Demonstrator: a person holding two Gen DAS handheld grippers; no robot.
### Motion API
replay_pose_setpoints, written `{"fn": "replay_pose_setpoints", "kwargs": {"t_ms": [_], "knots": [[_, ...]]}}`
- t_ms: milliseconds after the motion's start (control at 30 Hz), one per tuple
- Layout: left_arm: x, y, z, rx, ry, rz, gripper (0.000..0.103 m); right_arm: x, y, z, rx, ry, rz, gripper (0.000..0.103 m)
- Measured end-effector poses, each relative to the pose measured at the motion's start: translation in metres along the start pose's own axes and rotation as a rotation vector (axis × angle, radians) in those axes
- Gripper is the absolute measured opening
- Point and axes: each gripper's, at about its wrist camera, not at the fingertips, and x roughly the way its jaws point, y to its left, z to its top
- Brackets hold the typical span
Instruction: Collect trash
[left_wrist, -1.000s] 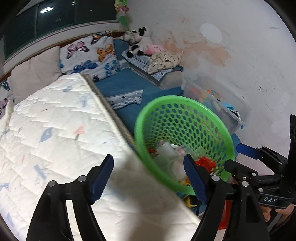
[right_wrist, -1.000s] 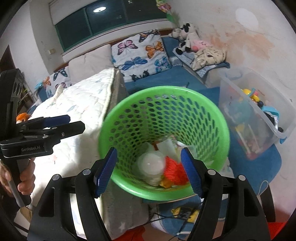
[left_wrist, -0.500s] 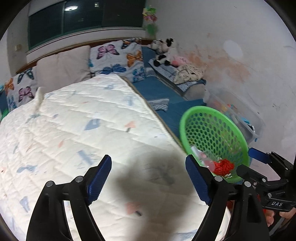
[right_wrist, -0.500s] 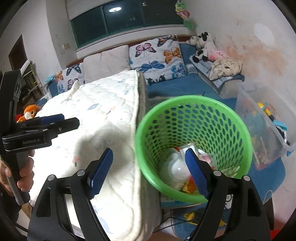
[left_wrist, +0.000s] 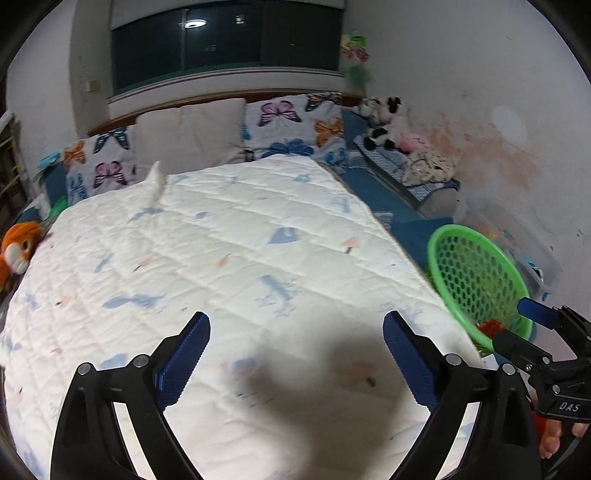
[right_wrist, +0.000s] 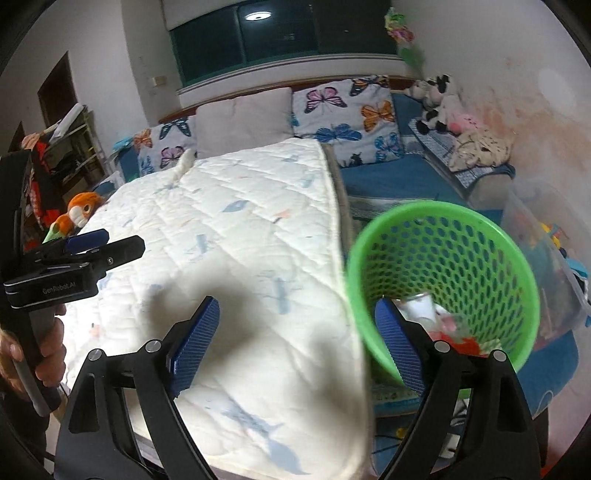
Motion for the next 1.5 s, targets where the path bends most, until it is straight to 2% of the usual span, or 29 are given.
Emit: {"fn": "replay_pose_setpoints", "kwargs": {"t_ms": [233, 633, 1500], "knots": [[-0.016, 0.028, -0.019, -0.055, -0.008, 0.069, 0.093, 0.005, 0.032, -0.002, -0.046, -0.015, 0.029, 0.09], [-0.038, 0.055, -0.04, -0.111, -0.042, 0.148, 0.093, 0.008, 0.055, -0.007, -0.065, -0.031, 0.073, 0.093], [-0.057, 0.062, -0.051, -0.154, -0.105, 0.206, 0.095, 0.008, 0.058, -0.014, -0.063, -0.052, 0.102, 0.095]]}}
